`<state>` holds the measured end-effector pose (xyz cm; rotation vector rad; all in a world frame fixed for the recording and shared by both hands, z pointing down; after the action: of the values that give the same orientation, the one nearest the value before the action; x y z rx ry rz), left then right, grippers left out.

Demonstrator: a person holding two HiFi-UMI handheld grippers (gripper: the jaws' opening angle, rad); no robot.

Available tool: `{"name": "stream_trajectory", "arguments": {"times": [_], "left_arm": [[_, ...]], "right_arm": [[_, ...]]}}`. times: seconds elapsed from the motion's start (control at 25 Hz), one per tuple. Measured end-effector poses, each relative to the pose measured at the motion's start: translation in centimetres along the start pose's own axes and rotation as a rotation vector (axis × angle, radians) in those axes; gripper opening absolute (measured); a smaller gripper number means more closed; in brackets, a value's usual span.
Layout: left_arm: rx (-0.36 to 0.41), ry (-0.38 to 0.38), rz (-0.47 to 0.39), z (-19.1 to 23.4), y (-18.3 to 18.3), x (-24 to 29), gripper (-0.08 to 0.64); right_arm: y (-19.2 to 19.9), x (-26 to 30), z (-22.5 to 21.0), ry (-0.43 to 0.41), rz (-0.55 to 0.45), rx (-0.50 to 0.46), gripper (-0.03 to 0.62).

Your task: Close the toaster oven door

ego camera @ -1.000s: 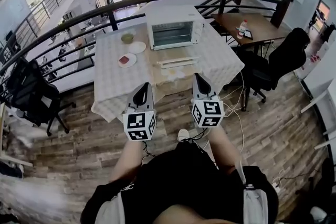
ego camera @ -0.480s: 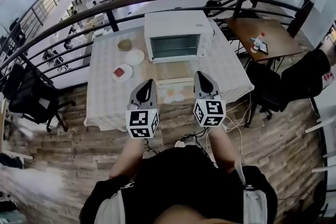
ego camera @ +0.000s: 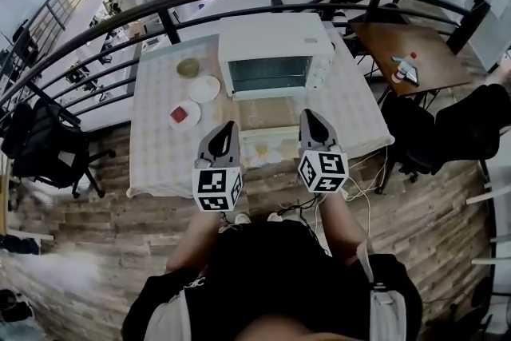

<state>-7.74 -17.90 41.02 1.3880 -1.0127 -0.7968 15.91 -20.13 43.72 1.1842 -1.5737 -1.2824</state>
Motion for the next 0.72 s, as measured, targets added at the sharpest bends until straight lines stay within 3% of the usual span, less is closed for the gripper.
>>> {"name": "stream_trajectory", "arguments": {"times": [0.2,0.36,0.48,0.6,0.72], "left_arm": [[-0.019,0.041,0.018,1.6,0.3,1.9,0.014],[-0.034,0.068,0.04,2.7,1.1,2.9,0.014],[-0.033,0.075,0.052,3.6,1.5,3.3,0.014],[-0.029,0.08,0.057,4.4,1.8,3.8,0.014],[-0.032,0.079,0.065,5.0,2.1,4.3,0.014]], "right_arm": [[1.4,1.0,-0.2,0.016,0.041,0.074,0.0],[3.1,1.1,-1.0,0.024,0.024,0.227,0.008],[5.0,1.6,-1.9,0.027,0.039,0.374,0.068],[7.5,1.5,-3.2,0.073,0.055,0.509,0.114],[10.0,1.2,-4.3,0.131,0.09,0.569,0.123]]}}
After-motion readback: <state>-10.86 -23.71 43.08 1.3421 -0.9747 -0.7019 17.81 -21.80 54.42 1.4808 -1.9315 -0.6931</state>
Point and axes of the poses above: the fingertips, and each gripper's own axes: x forward along the fingers, z to its left, y out of its underside, the point moved 8 cm from there along -x, backward along the fingers, and after that the axes turned 4 degrees about x, right-handed, at the moved point
